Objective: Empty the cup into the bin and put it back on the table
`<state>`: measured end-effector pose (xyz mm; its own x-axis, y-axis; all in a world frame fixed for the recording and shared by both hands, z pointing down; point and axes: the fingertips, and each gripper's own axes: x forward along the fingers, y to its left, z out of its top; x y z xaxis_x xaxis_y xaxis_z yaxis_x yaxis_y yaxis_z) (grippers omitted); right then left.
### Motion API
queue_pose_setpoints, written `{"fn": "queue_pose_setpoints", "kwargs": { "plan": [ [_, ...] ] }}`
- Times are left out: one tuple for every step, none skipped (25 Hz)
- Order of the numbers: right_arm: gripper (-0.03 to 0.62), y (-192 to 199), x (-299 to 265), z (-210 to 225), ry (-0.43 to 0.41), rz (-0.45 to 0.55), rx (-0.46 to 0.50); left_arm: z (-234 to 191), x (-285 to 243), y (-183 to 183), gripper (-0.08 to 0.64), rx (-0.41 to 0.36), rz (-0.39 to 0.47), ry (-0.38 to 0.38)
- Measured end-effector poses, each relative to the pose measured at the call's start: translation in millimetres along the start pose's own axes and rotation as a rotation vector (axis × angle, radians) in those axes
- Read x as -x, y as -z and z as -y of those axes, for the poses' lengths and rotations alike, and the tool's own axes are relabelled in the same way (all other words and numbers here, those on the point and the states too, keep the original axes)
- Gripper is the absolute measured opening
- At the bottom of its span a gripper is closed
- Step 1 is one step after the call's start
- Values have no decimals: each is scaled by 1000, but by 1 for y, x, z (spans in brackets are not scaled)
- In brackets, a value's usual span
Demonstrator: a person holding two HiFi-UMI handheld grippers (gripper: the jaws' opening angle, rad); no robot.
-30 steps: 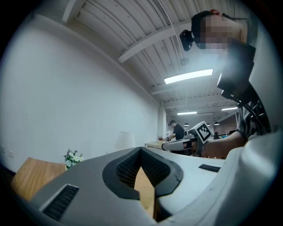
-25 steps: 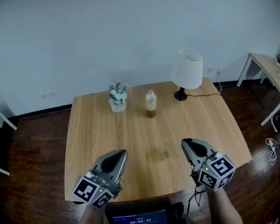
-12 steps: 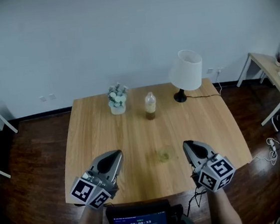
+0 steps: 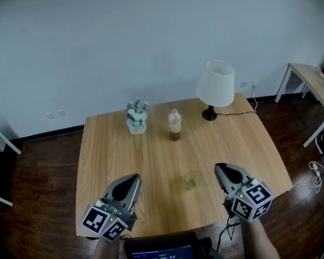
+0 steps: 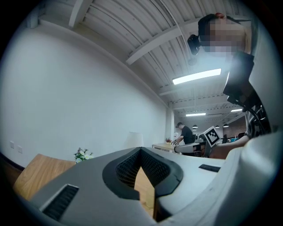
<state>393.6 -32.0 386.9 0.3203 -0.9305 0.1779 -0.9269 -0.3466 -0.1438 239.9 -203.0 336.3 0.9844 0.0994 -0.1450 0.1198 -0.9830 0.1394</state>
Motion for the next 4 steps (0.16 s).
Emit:
{"fn": "queue_pose_setpoints", "kwargs": {
  "plan": [
    [2,0,0,1,2,-1,1,0,1,0,0,4,4,-2],
    [2,-1,-1,2,4,0,2,-1,1,-1,0,9,8,-4],
    [2,-2,-2,3,6,1,3,-2,2,-1,0,14,13,-7],
    [2,-3,-3,4,8,3,4,-4,3,-1,0,19,18,-11]
  ]
}}
